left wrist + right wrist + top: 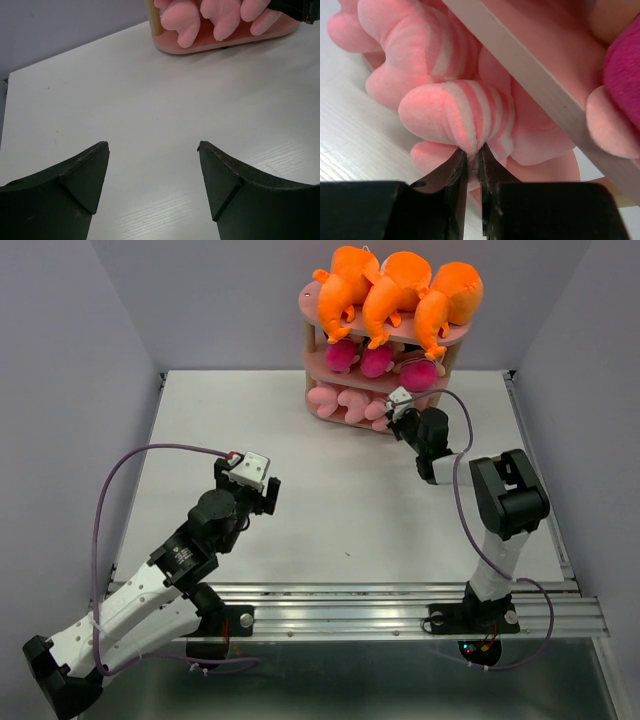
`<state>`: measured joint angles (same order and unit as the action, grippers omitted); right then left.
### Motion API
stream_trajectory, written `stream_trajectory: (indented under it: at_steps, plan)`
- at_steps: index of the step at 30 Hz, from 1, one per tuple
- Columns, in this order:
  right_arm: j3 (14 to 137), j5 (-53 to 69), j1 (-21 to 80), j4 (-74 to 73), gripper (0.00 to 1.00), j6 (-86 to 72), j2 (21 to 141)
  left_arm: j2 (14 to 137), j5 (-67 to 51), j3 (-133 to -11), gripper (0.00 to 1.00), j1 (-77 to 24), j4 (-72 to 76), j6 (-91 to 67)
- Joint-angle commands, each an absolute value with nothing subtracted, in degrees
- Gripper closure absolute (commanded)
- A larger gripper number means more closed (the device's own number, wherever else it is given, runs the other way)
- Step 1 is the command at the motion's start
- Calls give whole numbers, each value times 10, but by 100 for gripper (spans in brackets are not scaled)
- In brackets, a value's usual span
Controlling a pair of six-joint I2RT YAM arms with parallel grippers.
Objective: Place and organize the stuffed toys onto the shelf
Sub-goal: Place the stuffed toy onto shelf
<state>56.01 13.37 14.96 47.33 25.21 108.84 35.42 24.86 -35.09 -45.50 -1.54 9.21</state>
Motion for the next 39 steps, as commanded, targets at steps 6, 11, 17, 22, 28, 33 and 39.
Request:
stream_trajectory:
  at_steps: [6,11,17,22,28,33,39]
  plan:
    - [556,119,146,535,74,277,1095,351,250,-345,17,-450,15,101]
    - [545,117,146,537,55,282,1092,352,248,-345,17,-451,15,101]
    - [531,116,146,543,40,287,1081,352,246,-345,17,-450,15,101]
    - [524,116,146,545,32,287,1071,352,246,-345,17,-450,15,101]
    - [512,113,146,553,15,288,1054,352,244,-345,17,-450,15,101]
    - [500,116,146,557,4,293,1042,352,244,-345,17,-450,15,100]
    - [463,155,146,543,0,315,985,351,242,-345,17,-450,16,99]
